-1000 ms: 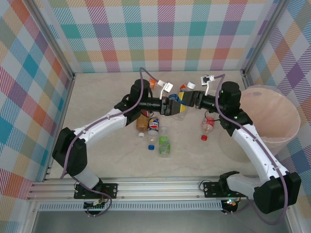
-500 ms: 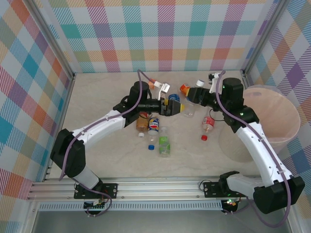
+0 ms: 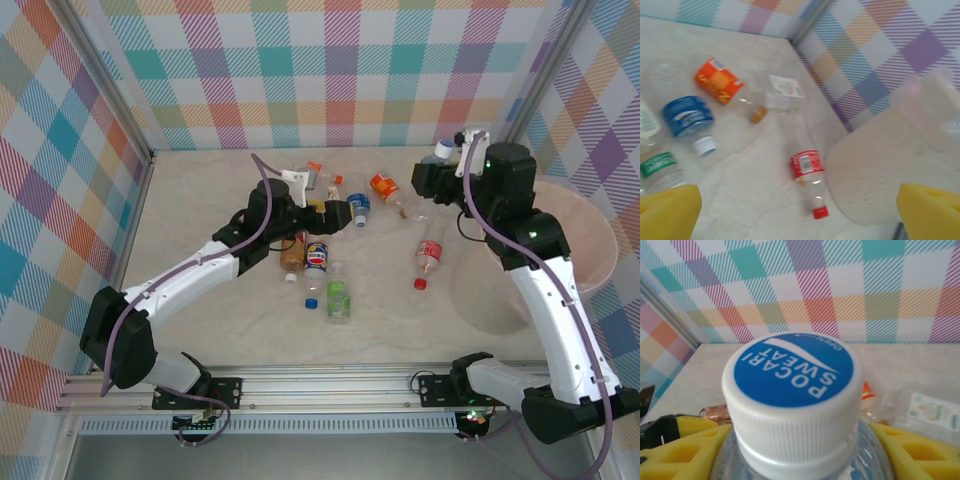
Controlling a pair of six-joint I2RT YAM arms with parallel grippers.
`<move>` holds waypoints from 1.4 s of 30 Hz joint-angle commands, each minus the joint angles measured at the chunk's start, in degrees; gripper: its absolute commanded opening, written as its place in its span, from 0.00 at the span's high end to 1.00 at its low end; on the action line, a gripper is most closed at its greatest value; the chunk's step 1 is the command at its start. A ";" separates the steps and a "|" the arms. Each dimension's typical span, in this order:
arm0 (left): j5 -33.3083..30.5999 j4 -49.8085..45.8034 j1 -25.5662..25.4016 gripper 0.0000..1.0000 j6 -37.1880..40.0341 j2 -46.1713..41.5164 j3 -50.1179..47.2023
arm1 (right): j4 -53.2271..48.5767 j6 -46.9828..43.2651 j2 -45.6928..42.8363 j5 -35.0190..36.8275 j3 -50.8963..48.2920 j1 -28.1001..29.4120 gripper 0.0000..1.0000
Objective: Put the plastic bottles in the bin
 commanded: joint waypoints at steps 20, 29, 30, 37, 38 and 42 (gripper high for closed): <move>-11.52 -7.66 0.42 0.00 -2.02 5.26 4.36 | -35.28 -7.98 10.92 28.03 29.29 -18.39 0.63; -10.12 -9.86 0.41 0.00 -2.78 8.48 8.22 | -39.25 -6.28 10.59 35.22 22.64 -25.76 0.63; -10.11 -9.78 0.41 0.00 -2.93 8.62 8.28 | -38.84 -6.20 10.35 35.96 21.23 -26.61 0.63; -9.76 -10.81 0.50 0.00 -3.41 9.43 9.11 | -25.62 -11.70 5.82 39.93 7.37 -30.62 0.62; -9.76 -10.89 0.50 0.00 -3.42 9.48 9.11 | -23.19 -13.28 5.16 42.10 5.45 -31.16 0.62; -10.21 -11.91 0.50 0.00 -3.42 9.28 9.12 | -13.82 -19.68 2.24 43.88 -2.47 -33.82 0.60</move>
